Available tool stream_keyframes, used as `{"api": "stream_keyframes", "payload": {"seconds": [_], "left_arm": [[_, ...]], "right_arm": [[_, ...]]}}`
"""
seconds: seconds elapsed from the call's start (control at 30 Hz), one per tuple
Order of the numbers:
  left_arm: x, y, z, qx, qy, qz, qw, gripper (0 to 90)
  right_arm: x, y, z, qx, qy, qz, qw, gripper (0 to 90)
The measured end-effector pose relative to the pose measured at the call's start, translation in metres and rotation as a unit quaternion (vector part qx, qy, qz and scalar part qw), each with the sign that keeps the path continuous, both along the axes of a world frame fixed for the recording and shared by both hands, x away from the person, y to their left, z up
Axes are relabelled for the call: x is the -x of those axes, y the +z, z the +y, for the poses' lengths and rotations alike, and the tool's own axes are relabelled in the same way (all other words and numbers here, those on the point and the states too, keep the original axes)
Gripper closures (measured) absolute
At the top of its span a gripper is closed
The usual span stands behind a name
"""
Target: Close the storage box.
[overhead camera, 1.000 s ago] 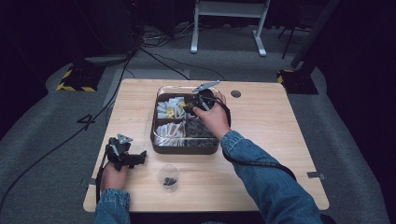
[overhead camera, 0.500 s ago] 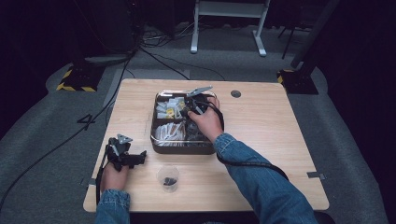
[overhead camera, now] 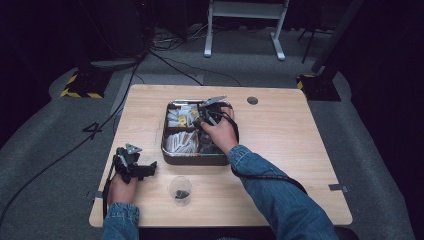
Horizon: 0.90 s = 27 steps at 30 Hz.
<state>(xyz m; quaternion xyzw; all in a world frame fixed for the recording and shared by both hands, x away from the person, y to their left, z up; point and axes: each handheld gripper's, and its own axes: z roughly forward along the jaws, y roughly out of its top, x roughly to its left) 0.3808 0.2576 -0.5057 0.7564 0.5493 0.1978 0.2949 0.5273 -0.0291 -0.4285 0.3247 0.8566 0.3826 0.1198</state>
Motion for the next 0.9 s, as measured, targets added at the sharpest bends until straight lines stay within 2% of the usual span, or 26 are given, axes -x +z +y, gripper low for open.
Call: {"api": "stream_keyframes", "payload": {"seconds": [0.37, 0.5, 0.9], "left_arm": [[0.0, 0.0, 0.0, 0.0, 0.0, 0.0, 1.0, 0.0], [0.0, 0.0, 0.0, 0.0, 0.0, 0.0, 1.0, 0.0], [0.0, 0.0, 0.0, 0.0, 0.0, 0.0, 1.0, 0.0]], "right_arm": [[0.0019, -0.0042, 0.0007, 0.005, -0.005, 0.003, 1.0, 58.5], [0.0034, -0.0058, 0.001, 0.008, -0.005, -0.003, 1.0, 58.4], [0.0019, -0.007, 0.0021, 0.006, -0.006, -0.001, 1.0, 58.3]]}}
